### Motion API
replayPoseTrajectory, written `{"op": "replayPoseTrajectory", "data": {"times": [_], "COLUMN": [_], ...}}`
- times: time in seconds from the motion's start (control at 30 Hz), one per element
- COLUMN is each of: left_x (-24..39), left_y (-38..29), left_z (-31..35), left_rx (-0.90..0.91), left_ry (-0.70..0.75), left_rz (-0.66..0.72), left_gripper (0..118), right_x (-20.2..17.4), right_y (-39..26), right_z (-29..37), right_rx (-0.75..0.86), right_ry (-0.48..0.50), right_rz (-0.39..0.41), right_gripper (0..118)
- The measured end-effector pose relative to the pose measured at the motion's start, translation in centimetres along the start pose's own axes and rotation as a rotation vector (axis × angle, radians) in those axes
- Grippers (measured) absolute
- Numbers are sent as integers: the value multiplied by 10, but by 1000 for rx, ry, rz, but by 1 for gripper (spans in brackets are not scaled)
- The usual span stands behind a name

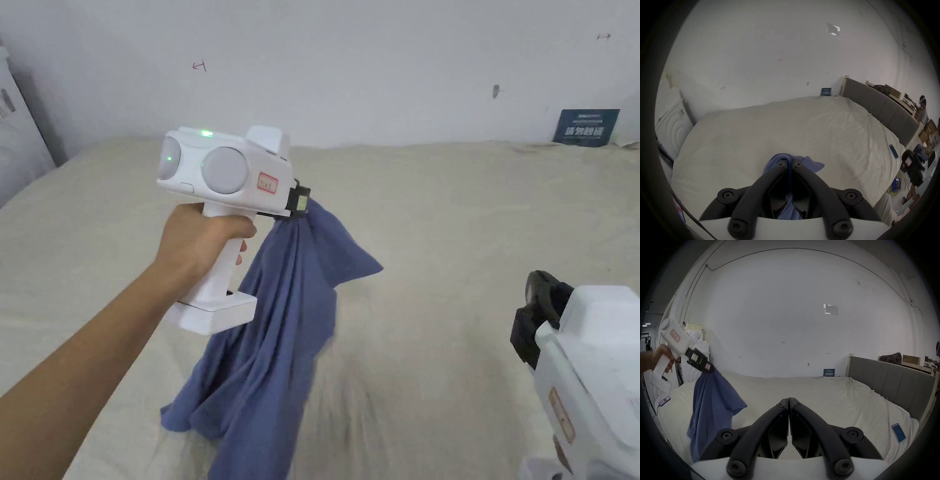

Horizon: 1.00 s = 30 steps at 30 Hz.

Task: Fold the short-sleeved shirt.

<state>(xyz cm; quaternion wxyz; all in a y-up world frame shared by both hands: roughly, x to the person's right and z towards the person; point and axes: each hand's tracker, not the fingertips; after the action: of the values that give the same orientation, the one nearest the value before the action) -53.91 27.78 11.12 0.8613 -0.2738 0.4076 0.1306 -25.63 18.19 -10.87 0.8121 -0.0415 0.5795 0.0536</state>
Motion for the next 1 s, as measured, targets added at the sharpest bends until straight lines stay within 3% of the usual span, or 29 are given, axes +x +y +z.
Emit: {"op": "replayPoseTrajectory", "data": {"times": [0.2, 0.33, 0.57, 1.0], "left_x": [70, 119, 191, 241], "left_y": [44, 41, -45, -174], "left_z": [-17, -36, -114, -174], "left_rx": [60, 8, -207, -497], "left_ry": [-127, -220, -283, -318], "left_rz": [-77, -129, -187, -176], "left_gripper": [0, 0, 0, 0], "right_x": [35, 58, 87, 110], "right_y": [4, 2, -12, -30], "right_z": [12, 21, 34, 46], "right_rx": [10, 11, -21, -68], "right_ry": [-80, -138, -201, -248], "right_rz": [-5, -16, -18, -26], "right_gripper": [0, 0, 0, 0]}}
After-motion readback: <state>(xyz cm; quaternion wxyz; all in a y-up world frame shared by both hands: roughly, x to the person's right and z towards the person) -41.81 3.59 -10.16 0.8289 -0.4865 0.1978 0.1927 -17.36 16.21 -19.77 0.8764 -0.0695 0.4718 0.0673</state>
